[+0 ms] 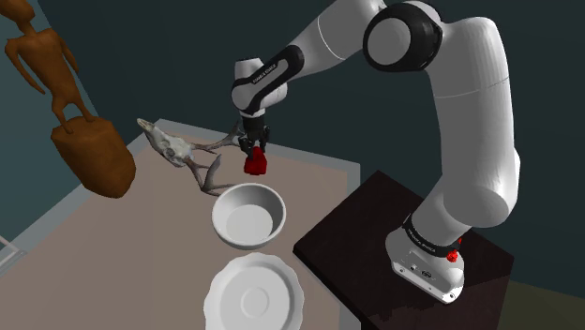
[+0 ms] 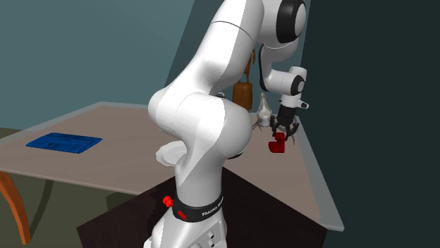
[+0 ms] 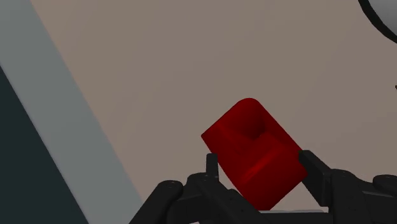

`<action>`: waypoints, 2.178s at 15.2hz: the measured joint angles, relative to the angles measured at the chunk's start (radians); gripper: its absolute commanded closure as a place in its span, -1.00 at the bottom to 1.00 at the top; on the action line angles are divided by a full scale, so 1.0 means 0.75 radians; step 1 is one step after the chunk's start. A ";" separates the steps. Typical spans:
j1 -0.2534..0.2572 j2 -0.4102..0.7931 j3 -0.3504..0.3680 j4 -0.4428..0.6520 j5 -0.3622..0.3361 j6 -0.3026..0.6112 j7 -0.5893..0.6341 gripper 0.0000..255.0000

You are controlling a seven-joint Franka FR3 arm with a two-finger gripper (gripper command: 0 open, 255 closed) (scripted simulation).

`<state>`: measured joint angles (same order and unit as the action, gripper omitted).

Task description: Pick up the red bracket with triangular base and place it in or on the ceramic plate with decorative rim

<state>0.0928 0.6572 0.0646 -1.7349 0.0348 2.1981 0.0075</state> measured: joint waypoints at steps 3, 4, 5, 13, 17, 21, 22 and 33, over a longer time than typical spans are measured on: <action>-0.001 -0.031 0.001 -0.002 0.001 -0.030 0.001 1.00; 0.000 -0.042 0.002 -0.005 0.001 -0.038 0.003 1.00; -0.001 -0.055 0.002 -0.004 0.002 -0.052 0.002 1.00; -0.002 -0.141 0.005 0.013 0.004 -0.155 0.008 1.00; 0.000 -0.195 0.008 -0.009 0.007 -0.187 0.015 1.00; 0.045 -0.321 0.036 -0.198 0.022 -0.119 0.078 1.00; 0.058 -0.350 0.045 -0.233 0.025 -0.112 0.097 1.00; 0.216 -0.627 0.170 -0.634 0.099 0.037 0.328 1.00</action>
<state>0.2545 0.1873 0.1920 -2.2105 0.1090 2.2257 0.2537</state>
